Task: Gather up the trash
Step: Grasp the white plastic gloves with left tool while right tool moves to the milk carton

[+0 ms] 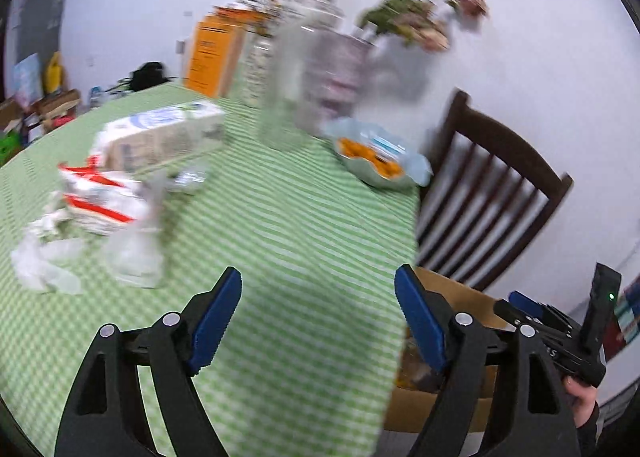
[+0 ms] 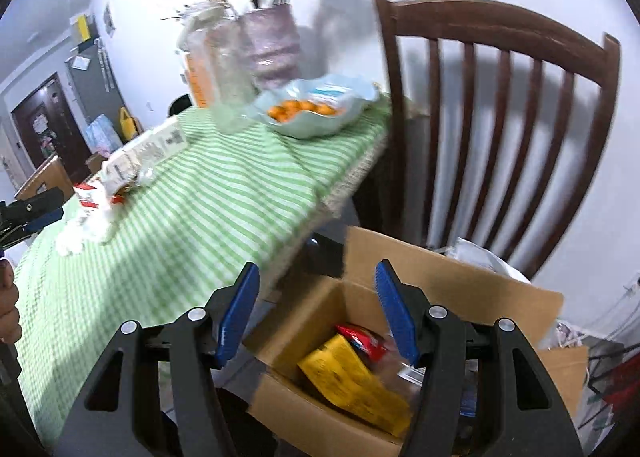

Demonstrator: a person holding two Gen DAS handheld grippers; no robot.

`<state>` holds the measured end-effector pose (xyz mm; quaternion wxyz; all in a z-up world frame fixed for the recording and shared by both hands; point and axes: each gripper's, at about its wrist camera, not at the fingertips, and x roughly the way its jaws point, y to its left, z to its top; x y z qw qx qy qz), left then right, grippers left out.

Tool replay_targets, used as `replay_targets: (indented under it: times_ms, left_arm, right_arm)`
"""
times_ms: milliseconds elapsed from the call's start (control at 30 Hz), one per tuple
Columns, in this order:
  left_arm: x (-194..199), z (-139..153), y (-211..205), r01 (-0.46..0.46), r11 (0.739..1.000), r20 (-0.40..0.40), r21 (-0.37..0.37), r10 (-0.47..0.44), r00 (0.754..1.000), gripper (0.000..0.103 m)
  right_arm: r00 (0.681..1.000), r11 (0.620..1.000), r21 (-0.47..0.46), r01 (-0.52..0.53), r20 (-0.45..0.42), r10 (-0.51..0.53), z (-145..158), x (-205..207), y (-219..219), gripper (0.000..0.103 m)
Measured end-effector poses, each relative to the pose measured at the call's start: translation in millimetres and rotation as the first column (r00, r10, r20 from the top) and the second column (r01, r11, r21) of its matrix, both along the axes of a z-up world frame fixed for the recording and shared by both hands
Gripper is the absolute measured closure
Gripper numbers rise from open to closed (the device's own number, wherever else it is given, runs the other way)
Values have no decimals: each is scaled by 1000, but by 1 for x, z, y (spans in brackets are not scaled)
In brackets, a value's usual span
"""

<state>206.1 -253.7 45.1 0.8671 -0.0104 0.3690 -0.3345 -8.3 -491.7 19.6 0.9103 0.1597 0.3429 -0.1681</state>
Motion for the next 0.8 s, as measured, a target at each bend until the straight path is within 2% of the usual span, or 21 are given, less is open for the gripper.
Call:
replay_targets:
  times_ms: [200, 300, 367, 433, 500, 533, 633, 667, 700, 733, 800]
  left_arm:
    - [34, 7, 53, -112, 993, -12, -19, 112, 994, 27]
    - [53, 7, 82, -193, 981, -21, -25, 193, 981, 27]
    - [69, 3, 105, -281, 960, -17, -11, 281, 960, 26]
    - [83, -4, 122, -360, 932, -2, 38, 361, 933, 26]
    - [96, -13, 138, -412, 909, -7, 66, 413, 910, 26]
    - [107, -21, 149, -455, 886, -21, 89, 458, 888, 26]
    - [133, -36, 169, -502, 858, -60, 111, 510, 858, 26]
    - [142, -42, 174, -522, 842, -68, 137, 534, 843, 26]
    - [152, -49, 179, -556, 813, -62, 171, 572, 818, 26]
    - [158, -53, 182, -570, 801, -61, 180, 588, 807, 26]
    - [170, -64, 187, -575, 798, -89, 178, 595, 799, 26]
  right_arm:
    - [997, 997, -11, -75, 29, 76, 12, 37, 34, 44]
    - [993, 993, -16, -114, 39, 115, 17, 55, 52, 44]
    - [989, 990, -23, -141, 39, 142, 18, 65, 64, 44]
    - [985, 986, -28, -166, 37, 167, 19, 75, 74, 44]
    - [982, 982, -36, -187, 33, 188, 20, 85, 82, 44]
    - [979, 979, -43, -199, 31, 200, 21, 92, 86, 43]
    - [969, 968, -61, -243, 23, 244, 27, 111, 99, 42]
    - [964, 962, -74, -264, 22, 267, 32, 121, 104, 42]
    - [960, 958, -85, -275, 23, 278, 34, 126, 106, 42]
    - [954, 949, -112, -296, 18, 299, 40, 139, 111, 39]
    - [943, 931, -161, -329, 3, 334, 48, 160, 118, 37]
